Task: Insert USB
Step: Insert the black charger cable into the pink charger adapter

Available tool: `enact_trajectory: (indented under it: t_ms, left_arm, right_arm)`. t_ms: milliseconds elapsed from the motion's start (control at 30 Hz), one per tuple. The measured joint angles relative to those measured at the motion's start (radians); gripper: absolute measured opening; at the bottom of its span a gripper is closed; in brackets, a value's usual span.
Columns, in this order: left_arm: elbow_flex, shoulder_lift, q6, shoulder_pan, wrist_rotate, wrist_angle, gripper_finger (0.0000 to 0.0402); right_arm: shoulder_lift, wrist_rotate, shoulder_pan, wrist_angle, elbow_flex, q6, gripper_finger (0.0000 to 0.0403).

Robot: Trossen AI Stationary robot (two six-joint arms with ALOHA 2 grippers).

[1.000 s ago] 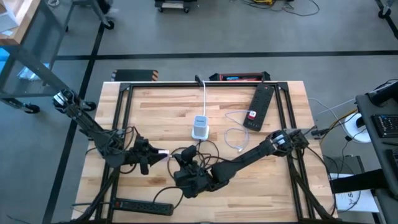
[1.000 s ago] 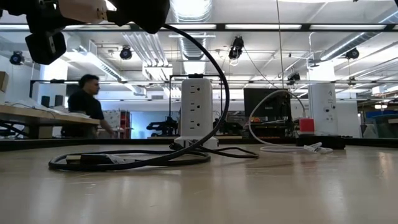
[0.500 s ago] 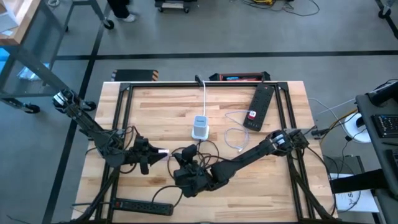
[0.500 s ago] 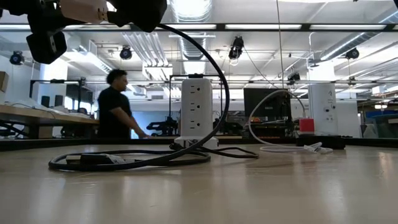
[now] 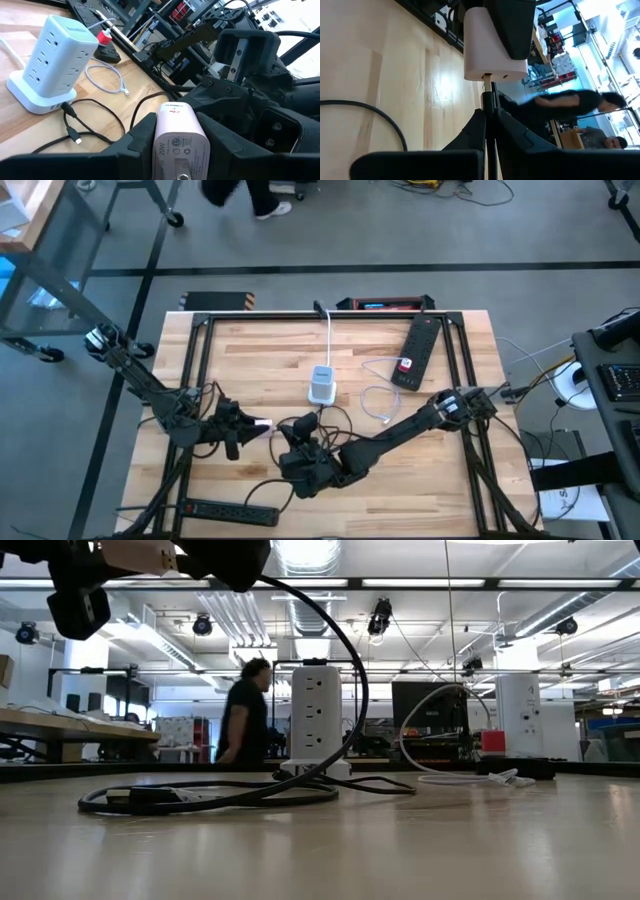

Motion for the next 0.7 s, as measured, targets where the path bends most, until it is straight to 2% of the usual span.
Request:
enact_trajectory:
  t_ms: [167,367,567,700]
  left_arm:
    - [0.000,-0.014,0.048,0.000,0.025,0.035,0.0111]
    - [0.000,-0.039,0.104,-0.001,0.039,0.060,0.0102]
    - [0.000,-0.056,0.120,-0.001,0.034,0.060,0.0110]
    - [0.000,-0.068,0.132,-0.001,0.027,0.061,0.0103]
  right_arm:
    - [-0.004,0.013,0.005,0.009,0.002,0.011,0.0007]
    - [-0.010,0.048,0.006,0.058,0.005,-0.013,0.0007]
    - [-0.013,0.034,0.015,0.058,0.005,-0.017,0.0007]
    - [-0.013,0.000,0.022,0.055,0.005,-0.011,0.0007]
